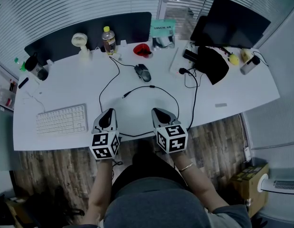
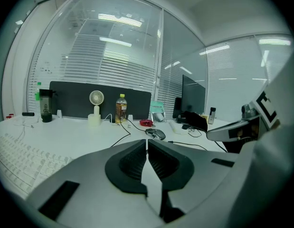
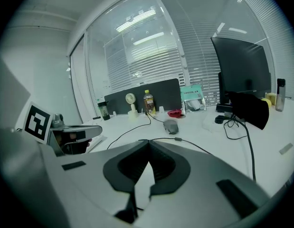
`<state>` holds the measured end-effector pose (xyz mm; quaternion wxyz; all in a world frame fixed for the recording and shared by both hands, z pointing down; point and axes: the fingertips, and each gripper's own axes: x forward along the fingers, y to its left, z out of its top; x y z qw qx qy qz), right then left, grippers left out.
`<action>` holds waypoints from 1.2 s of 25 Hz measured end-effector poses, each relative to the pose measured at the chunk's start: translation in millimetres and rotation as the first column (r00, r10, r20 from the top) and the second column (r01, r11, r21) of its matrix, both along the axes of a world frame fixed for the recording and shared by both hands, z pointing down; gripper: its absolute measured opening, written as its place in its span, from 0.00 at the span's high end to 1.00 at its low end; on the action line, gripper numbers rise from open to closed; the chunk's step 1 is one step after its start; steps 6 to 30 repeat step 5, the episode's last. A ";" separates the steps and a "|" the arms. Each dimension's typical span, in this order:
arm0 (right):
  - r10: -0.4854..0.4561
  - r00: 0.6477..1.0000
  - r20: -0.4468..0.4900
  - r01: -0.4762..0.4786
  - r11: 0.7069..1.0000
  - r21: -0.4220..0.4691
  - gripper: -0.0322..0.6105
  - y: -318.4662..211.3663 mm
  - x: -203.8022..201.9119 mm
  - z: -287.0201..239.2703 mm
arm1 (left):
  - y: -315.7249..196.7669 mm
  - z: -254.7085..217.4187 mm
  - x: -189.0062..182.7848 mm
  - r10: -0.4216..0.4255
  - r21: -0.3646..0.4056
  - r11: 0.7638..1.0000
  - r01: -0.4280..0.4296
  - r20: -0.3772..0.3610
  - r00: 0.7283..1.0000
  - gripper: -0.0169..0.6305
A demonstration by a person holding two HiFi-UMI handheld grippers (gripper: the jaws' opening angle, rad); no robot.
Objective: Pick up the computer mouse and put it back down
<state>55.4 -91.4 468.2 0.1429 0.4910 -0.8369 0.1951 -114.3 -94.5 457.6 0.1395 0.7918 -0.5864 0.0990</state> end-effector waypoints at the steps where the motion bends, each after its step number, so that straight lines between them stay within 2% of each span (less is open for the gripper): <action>1: 0.000 1.000 0.000 0.000 1.000 -0.002 0.95 -0.4 0.0 0.4 | -0.4 0.5 0.6 0.001 -0.001 1.000 -0.001 0.000 1.000 0.93; 30: -0.002 1.000 0.000 0.002 1.000 -0.005 0.95 -2.2 0.2 0.5 | -1.2 2.3 2.9 0.006 -0.007 1.000 -0.006 0.002 1.000 0.93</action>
